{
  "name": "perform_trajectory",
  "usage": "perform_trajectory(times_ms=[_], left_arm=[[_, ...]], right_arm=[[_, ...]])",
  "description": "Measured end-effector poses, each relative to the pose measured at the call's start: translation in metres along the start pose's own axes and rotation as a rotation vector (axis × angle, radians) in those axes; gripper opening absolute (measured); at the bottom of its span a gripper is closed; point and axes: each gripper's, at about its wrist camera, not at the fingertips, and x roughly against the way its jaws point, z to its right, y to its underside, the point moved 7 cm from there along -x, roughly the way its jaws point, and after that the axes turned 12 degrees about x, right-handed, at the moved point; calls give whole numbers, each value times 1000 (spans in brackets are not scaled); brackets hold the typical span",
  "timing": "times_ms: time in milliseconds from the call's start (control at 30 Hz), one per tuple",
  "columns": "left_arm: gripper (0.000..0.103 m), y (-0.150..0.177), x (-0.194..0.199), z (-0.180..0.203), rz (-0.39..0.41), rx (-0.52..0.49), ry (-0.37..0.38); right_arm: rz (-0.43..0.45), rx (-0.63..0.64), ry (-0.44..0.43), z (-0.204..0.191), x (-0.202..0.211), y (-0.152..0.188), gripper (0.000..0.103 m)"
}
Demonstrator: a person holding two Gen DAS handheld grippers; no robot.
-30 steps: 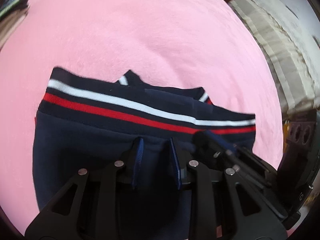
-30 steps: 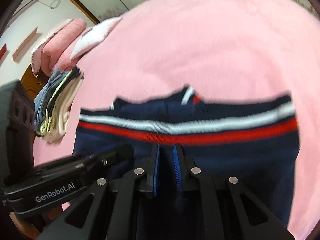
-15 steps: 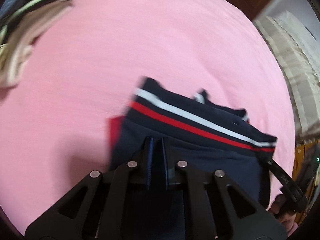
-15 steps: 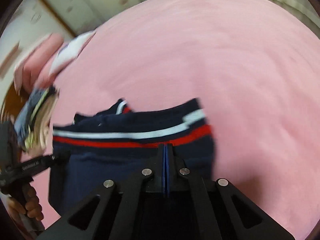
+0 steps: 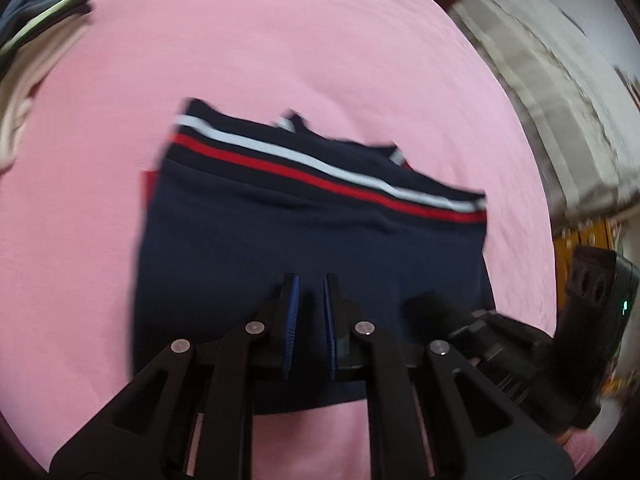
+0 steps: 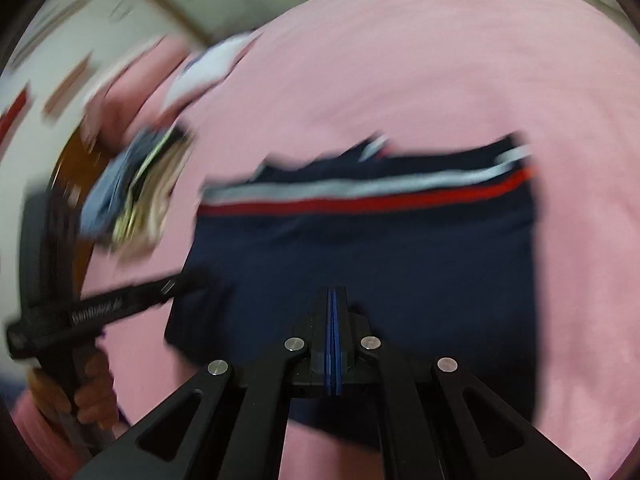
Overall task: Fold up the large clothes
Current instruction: 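Smooth the folded jacket flat with both grippers along the striped hem, then grasp one side of the folded jacket with the left gripper and lift it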
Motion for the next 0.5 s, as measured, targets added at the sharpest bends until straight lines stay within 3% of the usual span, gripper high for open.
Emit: perform_trajectory(times_ms=[133, 167, 267, 333, 500], left_arm=[[9, 18, -21, 1, -41, -31, -74], [8, 22, -25, -7, -53, -32, -115], [5, 28, -21, -15, -23, -20, -96], [1, 32, -15, -23, -12, -24, -122], [1, 44, -2, -44, -4, -23, -165]], right_arm=[[-93, 50, -14, -24, -21, 24, 0], [-88, 51, 2, -23, -20, 27, 0], [-85, 31, 39, -12, -14, 36, 0], [-72, 13, 92, 1, -7, 40, 0], [-23, -27, 89, 30, 18, 50, 0]])
